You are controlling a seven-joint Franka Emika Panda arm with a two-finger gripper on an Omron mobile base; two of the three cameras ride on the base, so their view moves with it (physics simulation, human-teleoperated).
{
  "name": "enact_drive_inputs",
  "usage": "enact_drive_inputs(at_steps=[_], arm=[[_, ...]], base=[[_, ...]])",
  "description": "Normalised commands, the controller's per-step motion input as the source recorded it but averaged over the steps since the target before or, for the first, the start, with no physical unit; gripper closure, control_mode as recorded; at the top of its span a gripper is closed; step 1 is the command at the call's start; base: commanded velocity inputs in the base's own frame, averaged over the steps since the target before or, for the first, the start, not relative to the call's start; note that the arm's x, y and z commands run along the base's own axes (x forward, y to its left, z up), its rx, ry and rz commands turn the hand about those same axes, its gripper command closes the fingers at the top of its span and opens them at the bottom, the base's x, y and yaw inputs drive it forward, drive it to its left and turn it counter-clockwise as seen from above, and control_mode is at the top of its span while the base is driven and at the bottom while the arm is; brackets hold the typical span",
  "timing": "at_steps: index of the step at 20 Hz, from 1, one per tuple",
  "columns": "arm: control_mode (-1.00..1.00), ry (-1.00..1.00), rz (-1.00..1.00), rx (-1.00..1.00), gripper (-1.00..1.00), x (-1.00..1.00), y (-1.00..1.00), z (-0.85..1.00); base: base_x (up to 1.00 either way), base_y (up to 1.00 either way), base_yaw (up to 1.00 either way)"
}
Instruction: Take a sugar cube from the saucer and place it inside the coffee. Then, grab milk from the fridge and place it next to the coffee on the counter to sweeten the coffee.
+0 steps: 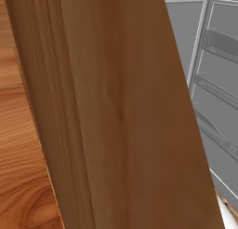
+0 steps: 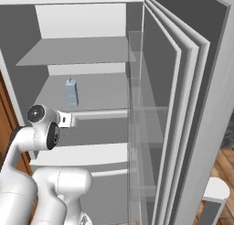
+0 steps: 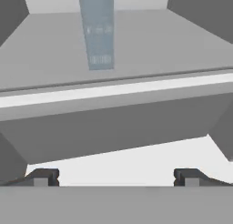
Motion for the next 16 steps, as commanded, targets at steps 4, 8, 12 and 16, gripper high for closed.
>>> enact_drive_inputs(at_steps=[4, 8, 12, 16], arm=[[-1.00, -0.15, 0.00, 0.00, -1.00, 0.23, 0.00, 0.42], [-1.00, 0.00, 0.00, 0.00, -1.00, 0.22, 0.01, 0.24], [-1.00, 0.00, 0.03, 0.00, -1.00, 0.14, 0.04, 0.05], [-1.00, 0.01, 0.04, 0.00, -1.00, 0.15, 0.16, 0.11]], base=[[0.00, 0.00, 0.00], [0.00, 0.00, 0.00], [0.00, 0.00, 0.00], [0.00, 0.00, 0.00]])
